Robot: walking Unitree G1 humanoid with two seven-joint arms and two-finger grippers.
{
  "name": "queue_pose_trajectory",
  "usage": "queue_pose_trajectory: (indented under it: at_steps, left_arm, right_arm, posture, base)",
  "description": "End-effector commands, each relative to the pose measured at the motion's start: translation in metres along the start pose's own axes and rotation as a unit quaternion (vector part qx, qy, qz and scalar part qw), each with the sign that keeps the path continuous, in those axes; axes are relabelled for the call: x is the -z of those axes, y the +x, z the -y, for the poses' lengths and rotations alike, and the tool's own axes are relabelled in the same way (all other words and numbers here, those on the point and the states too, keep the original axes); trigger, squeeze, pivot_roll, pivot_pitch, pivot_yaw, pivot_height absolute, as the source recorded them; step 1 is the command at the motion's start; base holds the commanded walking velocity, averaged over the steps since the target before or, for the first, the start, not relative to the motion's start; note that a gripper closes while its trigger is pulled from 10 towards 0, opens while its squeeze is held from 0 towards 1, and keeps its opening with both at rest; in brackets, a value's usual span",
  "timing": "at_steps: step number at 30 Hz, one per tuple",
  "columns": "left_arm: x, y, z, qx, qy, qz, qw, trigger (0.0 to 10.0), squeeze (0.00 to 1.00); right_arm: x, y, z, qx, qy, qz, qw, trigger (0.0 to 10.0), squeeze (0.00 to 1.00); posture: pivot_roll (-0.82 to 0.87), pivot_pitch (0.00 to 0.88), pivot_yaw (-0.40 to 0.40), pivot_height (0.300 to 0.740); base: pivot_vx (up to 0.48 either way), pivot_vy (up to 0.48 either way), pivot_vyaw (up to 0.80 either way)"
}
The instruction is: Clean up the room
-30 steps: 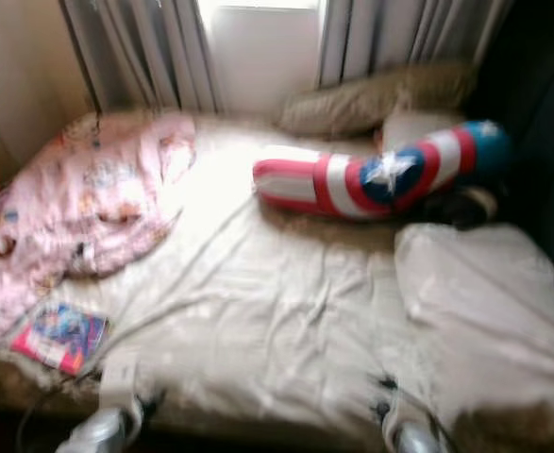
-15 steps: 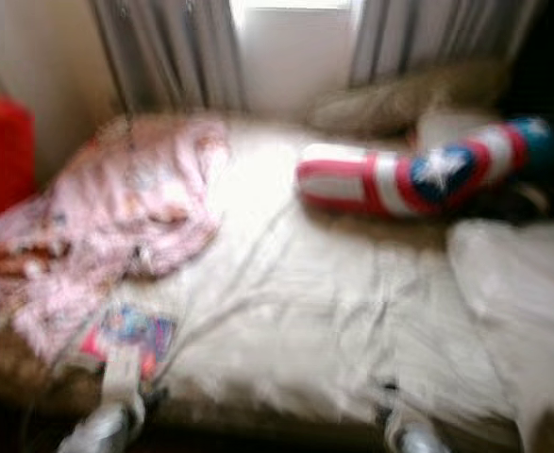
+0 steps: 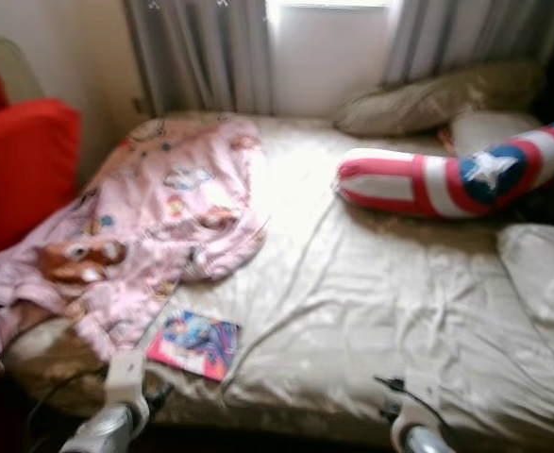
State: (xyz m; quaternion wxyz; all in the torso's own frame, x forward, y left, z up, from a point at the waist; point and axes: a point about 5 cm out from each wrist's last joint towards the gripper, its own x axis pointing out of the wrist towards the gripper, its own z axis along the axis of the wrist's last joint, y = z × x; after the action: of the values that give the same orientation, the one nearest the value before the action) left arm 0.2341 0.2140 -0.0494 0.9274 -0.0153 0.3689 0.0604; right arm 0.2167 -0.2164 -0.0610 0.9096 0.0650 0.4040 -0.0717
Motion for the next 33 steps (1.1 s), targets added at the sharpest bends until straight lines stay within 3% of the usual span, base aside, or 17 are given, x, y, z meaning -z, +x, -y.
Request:
queue_pose_trajectory:
  at_steps: [1, 8, 19, 33]
  left_arm:
    - [0.0016, 0.0006, 0.0079, 0.009, 0.001, -0.006, 1.0, 10.0, 0.0]
    - [0.0014, 0.0007, 0.0082, 0.009, 0.0, -0.005, 1.0, 10.0, 0.0]
    - [0.0003, 0.0008, 0.0106, 0.024, -0.014, 0.0, 1.0, 10.0, 0.0]
    - [0.0014, 0.0005, 0.0089, 0.015, -0.011, -0.002, 1.0, 10.0, 0.0]
  right_arm:
    - [0.0025, -0.0018, 0.0099, 0.012, 0.001, -0.005, 1.0, 10.0, 0.0]
    - [0.0022, -0.0018, 0.0101, 0.011, 0.0, -0.005, 1.0, 10.0, 0.0]
    - [0.0018, -0.0016, 0.0097, 0.005, -0.009, -0.011, 1.0, 10.0, 0.0]
    - [0.0021, -0.0017, 0.0088, -0.002, -0.013, -0.01, 1.0, 10.0, 0.0]
  posture:
    - [0.05, 0.004, 0.002, 0.74]
    - [0.04, 0.006, 0.0, 0.74]
    - [0.05, 0.008, -0.001, 0.74]
    - [0.05, 0.0, 0.002, 0.74]
  base:
    - [0.0, 0.48, 0.0]
    - [0.0, 0.439, 0.0]
    - [0.0, 0.0, 0.0]
    - [0.0, 0.0, 0.75]
